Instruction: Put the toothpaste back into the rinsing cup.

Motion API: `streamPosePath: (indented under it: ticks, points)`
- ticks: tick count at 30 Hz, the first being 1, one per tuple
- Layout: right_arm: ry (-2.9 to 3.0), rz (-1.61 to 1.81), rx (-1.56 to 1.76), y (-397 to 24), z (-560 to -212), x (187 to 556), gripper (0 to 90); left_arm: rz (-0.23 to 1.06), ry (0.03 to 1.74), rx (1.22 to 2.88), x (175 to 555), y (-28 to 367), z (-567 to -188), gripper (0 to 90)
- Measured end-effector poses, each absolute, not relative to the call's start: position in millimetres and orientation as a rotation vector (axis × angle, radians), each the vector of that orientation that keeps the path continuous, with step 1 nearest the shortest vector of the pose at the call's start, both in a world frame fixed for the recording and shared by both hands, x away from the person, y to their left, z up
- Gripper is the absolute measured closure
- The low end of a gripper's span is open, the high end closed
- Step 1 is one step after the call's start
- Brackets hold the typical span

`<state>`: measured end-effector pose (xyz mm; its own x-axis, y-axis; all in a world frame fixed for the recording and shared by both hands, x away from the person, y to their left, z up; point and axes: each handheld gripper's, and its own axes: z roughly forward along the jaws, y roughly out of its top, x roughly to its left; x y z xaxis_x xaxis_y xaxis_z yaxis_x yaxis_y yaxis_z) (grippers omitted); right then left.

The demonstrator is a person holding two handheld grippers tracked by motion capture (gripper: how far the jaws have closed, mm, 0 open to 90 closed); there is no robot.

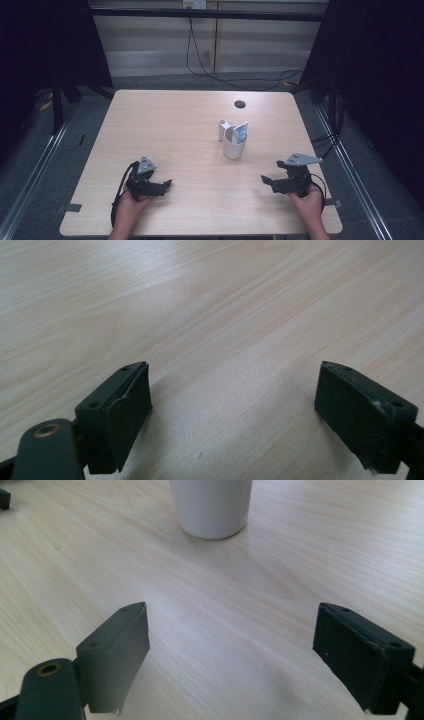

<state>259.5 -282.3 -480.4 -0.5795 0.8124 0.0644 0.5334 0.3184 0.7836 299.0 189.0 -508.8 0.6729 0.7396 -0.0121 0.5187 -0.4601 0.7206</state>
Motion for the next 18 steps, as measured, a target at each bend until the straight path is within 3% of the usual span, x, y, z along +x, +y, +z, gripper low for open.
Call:
streamPosePath:
  ticks: [18]
  points:
    - [2.284, 1.047, 1.236, -288, -497, 256, 14.2, 0.394, 0.967, 2.163, 299, 189, -509, 14.7]
